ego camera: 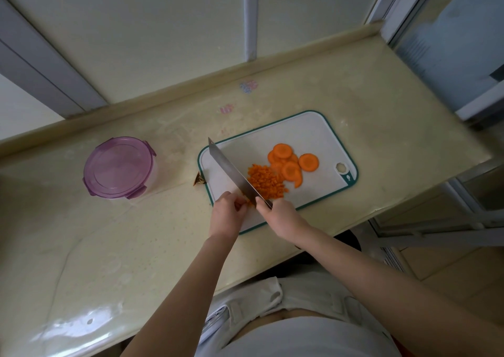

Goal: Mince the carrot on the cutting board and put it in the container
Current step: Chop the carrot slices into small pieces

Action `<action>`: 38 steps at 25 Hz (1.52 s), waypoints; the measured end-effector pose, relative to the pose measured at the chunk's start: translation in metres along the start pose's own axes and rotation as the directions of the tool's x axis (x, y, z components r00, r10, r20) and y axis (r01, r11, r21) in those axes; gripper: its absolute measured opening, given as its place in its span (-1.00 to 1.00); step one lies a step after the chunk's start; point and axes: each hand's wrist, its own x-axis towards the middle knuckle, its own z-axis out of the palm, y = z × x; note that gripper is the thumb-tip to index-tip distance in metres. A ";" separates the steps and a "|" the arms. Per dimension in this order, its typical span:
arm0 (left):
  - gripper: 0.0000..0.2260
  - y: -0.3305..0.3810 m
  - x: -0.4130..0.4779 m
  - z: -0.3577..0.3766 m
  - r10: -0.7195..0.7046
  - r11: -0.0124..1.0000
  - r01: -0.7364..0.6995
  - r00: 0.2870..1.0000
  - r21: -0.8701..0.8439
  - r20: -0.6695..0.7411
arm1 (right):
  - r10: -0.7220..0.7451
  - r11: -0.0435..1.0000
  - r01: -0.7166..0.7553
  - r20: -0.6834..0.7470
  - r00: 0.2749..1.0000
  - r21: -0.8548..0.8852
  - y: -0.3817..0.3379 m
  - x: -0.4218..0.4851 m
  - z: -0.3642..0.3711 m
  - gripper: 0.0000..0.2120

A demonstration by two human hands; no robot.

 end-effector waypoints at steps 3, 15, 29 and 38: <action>-0.93 0.000 -0.003 -0.001 0.036 0.999 -0.036 0.999 0.010 0.003 | -0.013 0.999 0.014 -0.010 1.000 0.051 -0.001 0.004 -0.005 -0.53; -0.89 0.008 0.005 0.005 0.011 0.995 -0.014 0.999 0.094 0.036 | 0.059 0.962 -0.044 -0.048 0.997 0.268 0.014 0.002 -0.039 -0.54; -0.56 0.085 0.075 0.028 0.148 0.967 -0.188 0.963 0.170 0.225 | 0.183 0.876 -0.068 -0.198 0.963 0.477 0.049 0.016 -0.100 -0.54; -0.50 0.104 0.102 0.045 -0.161 0.977 0.135 0.974 0.165 0.157 | 0.197 0.861 -0.079 -0.188 0.962 0.502 0.058 0.021 -0.107 -0.60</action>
